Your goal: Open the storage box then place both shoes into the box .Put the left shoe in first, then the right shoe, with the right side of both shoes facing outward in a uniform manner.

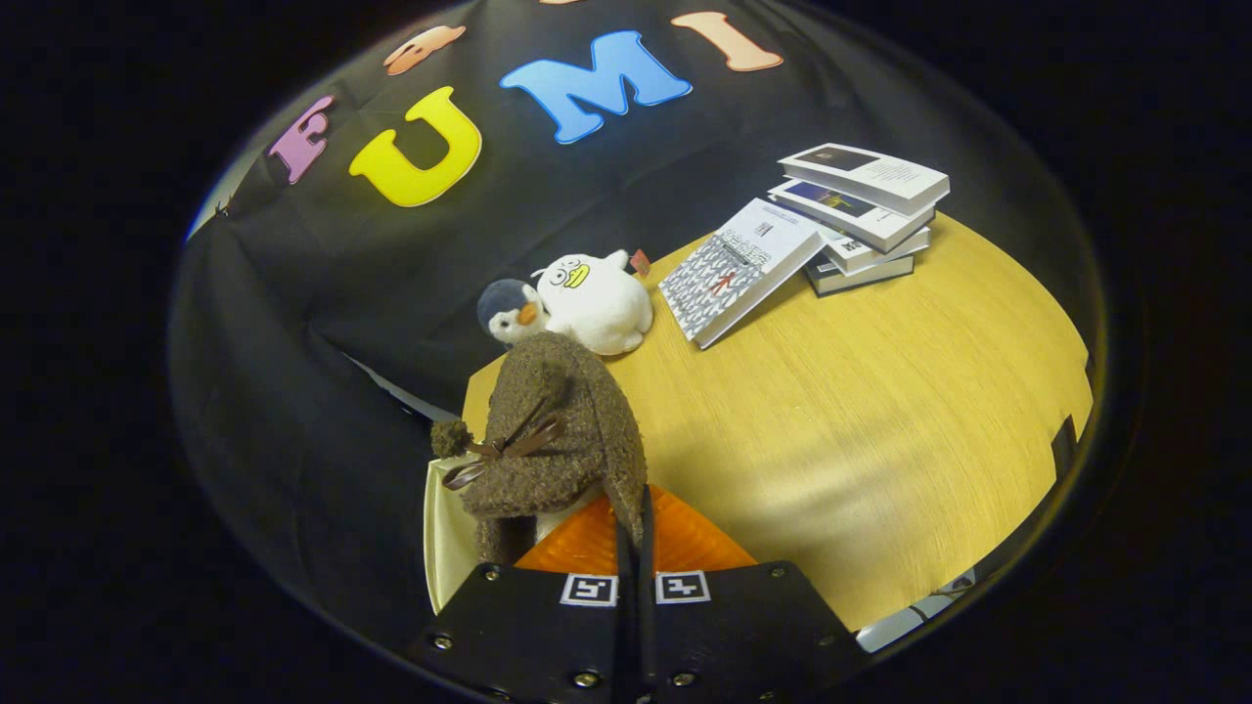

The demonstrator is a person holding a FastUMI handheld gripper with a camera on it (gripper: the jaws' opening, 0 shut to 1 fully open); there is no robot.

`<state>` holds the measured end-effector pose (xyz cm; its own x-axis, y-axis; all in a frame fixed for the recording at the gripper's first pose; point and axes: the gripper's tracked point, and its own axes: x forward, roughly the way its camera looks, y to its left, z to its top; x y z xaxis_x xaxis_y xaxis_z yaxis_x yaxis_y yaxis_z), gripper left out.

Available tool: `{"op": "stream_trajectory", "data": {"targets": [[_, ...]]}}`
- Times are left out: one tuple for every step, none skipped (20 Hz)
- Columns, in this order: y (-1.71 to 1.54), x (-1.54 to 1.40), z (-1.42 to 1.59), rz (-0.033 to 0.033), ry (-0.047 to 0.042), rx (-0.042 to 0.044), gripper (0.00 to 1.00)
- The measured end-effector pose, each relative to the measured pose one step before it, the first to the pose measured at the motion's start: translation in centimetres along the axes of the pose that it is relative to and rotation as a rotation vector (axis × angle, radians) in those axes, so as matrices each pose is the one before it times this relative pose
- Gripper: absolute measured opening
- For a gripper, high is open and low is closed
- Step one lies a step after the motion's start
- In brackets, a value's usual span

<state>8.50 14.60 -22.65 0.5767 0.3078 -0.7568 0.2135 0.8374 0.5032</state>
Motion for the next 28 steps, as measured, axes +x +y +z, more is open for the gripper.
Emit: {"op": "stream_trajectory", "data": {"targets": [[0.975, 0.228, -0.189, 0.00887, 0.00164, -0.00584, 0.0], [0.983, 0.348, -0.192, 0.00838, -0.00078, -0.00243, 0.0], [1.052, 0.377, -0.171, 0.01115, -0.00109, -0.0047, 0.0], [1.095, 0.33, -0.384, 0.01168, 0.00192, -0.00875, 0.0], [0.982, 0.297, -0.329, 0.01055, 0.00303, -0.01097, 0.0], [0.914, 0.428, -0.274, 0.00814, 0.0019, -0.01267, 0.0], [0.801, 0.436, -0.328, 0.00676, 0.00548, -0.01032, 0.0], [0.729, 0.416, -0.422, 0.00661, 0.00639, -0.00522, 0.0], [0.738, 0.331, -0.184, 0.00597, -0.00144, -0.00093, 0.0], [0.647, 0.412, -0.273, 0.00495, 0.00276, -0.00613, 0.0], [0.398, 0.301, -0.314, -0.00067, 0.00703, -0.00743, 0.01], [0.181, 0.4, -0.362, -0.00422, 0.00352, -0.00667, 0.0], [0.165, 0.338, -0.232, -0.00449, 0.00437, -0.00698, 0.0], [0.016, 0.37, -0.344, -0.00768, 0.00289, -0.0058, 0.01], [-0.062, 0.249, -0.261, -0.01024, 0.00078, -0.00406, 0.01], [0.114, 0.21, -0.295, 0.00045, 0.00199, -0.00181, 0.03], [0.268, 0.389, -0.297, 0.01024, 0.00578, -0.00115, 0.05], [0.209, -0.325, 0.082, 0.01192, 0.00235, 0.00176, 0.18], [0.046, -0.162, 0.371, 0.0112, -0.01667, -0.00128, 0.36], [0.303, -0.351, 0.641, 0.00727, -0.02692, -0.00277, 0.54], [-0.134, -0.26, 0.775, -0.0064, -0.02243, -0.01461, 0.66], [-0.11, -0.752, 0.568, -0.00155, -0.01806, -0.0227, 0.99], [-0.012, -0.676, 0.738, -0.00338, -0.02467, -0.02731, 0.99], [0.065, -0.611, 0.854, 0.00143, -0.03102, -0.03344, 0.98], [0.007, -0.69, 0.805, 0.00264, -0.03259, -0.03766, 0.98], [0.001, -0.845, 0.829, 0.00573, -0.03511, -0.04185, 0.98], [-0.024, -0.955, 0.946, 0.00361, -0.03842, -0.04461, 0.98], [0.017, -1.072, 1.043, 0.00346, -0.0421, -0.04389, 0.98]]}}
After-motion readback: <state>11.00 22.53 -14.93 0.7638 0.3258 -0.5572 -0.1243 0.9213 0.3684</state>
